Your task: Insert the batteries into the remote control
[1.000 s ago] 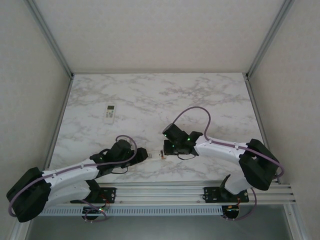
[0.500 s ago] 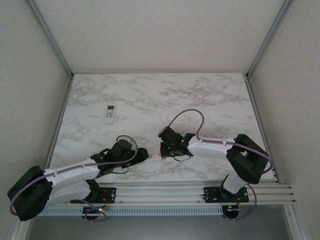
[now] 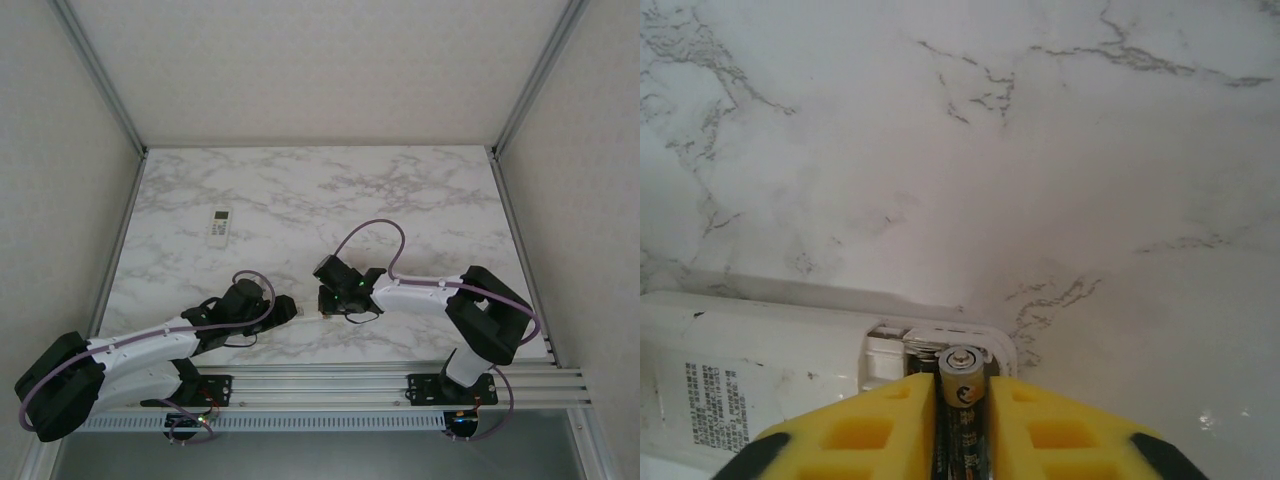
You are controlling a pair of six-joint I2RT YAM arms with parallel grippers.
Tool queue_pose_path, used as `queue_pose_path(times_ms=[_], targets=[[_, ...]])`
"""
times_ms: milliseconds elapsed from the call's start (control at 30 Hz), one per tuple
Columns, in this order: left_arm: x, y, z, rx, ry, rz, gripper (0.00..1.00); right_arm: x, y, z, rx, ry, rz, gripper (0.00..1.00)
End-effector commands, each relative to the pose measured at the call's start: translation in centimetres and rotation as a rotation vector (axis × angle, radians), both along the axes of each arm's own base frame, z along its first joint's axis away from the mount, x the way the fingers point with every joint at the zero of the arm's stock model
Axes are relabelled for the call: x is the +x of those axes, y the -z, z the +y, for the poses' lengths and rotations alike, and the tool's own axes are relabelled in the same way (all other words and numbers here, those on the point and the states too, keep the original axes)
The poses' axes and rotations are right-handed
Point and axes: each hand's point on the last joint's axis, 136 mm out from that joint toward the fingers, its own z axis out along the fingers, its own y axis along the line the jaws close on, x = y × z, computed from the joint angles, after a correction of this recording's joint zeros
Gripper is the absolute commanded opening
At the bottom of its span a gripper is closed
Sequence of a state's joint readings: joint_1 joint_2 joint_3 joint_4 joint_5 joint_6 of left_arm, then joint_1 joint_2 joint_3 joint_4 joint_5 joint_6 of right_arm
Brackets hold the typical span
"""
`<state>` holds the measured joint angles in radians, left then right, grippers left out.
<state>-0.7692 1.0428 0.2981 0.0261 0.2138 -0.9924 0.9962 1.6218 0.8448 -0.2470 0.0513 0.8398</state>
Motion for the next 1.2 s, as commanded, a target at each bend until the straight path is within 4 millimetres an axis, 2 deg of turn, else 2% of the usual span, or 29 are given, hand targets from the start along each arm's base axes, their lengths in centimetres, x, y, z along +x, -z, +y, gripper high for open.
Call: queue_pose_path(times_ms=[0, 200, 400, 467, 567, 767, 1000, 1167], targets=[[0.2, -0.6, -0.4, -0.019, 0.000, -0.014, 0.80, -0.9, 0.5, -0.5, -0.028, 0.002, 0.019, 0.23], [0.2, -0.4, -0.4, -0.011, -0.002, -0.012, 0.80, -0.7, -1.2, -1.2, -0.039, 0.021, -0.007, 0.30], [-0.2, 0.3, -0.5, 0.011, 0.014, 0.005, 0.78, 0.6, -3.2, -1.6, -0.039, 0.067, -0.037, 0.34], [-0.3, 0.6, -0.7, 0.015, 0.017, 0.014, 0.74, 1.2, -2.9, -1.7, -0.043, 0.097, -0.027, 0.32], [-0.5, 0.9, -1.0, 0.021, 0.025, 0.025, 0.68, 1.6, -2.7, -0.9, -0.011, 0.091, -0.015, 0.28], [-0.8, 1.5, -1.4, 0.041, 0.044, 0.041, 0.58, 1.6, -2.0, -0.3, -0.018, 0.074, 0.000, 0.20], [-0.8, 1.9, -1.6, 0.048, 0.050, 0.043, 0.50, 1.3, -1.0, -0.7, -0.048, 0.069, 0.023, 0.17], [-0.8, 1.9, -1.7, 0.046, 0.051, 0.040, 0.47, 1.0, -0.8, -0.3, -0.037, 0.056, 0.042, 0.16]])
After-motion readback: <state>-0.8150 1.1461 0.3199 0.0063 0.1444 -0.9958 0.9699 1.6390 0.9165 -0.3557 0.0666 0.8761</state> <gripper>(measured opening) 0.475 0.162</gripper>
